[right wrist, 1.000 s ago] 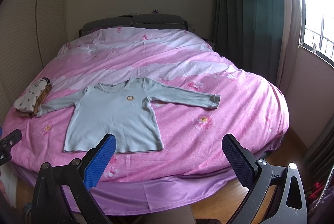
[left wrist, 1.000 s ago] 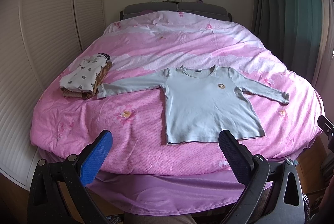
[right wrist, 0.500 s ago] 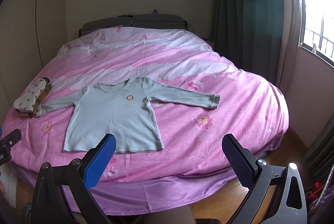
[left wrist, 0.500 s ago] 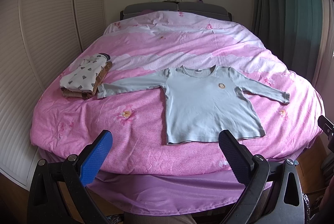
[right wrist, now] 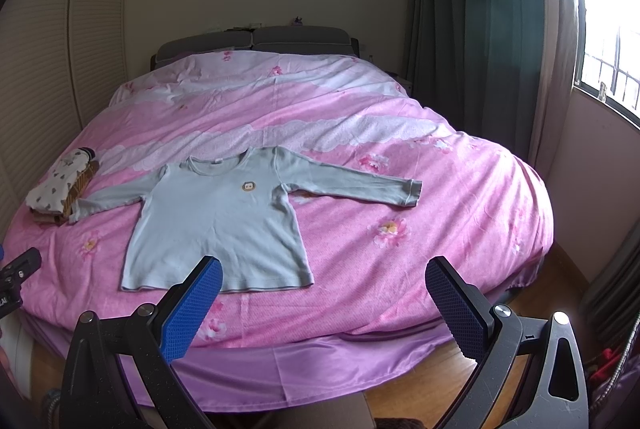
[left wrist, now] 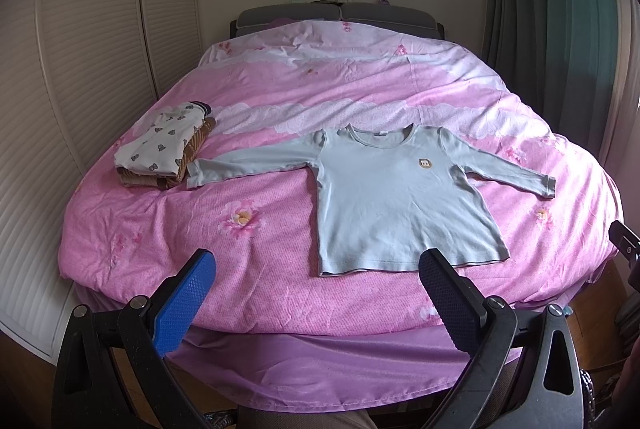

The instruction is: Fold small clothes

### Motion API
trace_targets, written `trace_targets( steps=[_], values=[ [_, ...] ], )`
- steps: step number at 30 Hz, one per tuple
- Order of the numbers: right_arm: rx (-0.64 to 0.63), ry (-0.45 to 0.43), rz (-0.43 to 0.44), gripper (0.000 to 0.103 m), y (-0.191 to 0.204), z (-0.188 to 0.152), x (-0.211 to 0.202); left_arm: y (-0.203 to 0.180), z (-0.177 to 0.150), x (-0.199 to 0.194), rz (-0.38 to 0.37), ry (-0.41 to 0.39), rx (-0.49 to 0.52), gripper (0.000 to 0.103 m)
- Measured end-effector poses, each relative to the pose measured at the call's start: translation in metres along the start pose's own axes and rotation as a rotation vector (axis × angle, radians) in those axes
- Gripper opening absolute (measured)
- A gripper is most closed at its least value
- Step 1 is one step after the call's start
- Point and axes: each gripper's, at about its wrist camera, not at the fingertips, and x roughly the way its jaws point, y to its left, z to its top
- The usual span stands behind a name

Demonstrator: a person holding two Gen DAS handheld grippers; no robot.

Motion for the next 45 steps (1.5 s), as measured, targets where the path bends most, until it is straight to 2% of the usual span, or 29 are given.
trace_targets(
  steps=[16,23,35,45],
  values=[
    [0.019,-0.016,-0.023,0.103,-0.015,-0.005,0.003,0.003,-0.010,0.009,0.014,0.010,-0.013,0.103],
    [0.039,-0.009,-0.024,0.103,-0.025,0.004,0.024,-0.012,0.010,0.034,0.015,0.027,-0.006,0.103],
    [0.091,-0.005,-0.043,0.103,-0.061,0.040,0.092,-0.085,0.070,0.092,-0.015,0.031,0.072,0.103],
    [0.161,0.004,-0.079,0.100,-0.133,0.056,0.171,-0.188,0.099,0.158,-0.089,0.012,0.129,0.103]
  ],
)
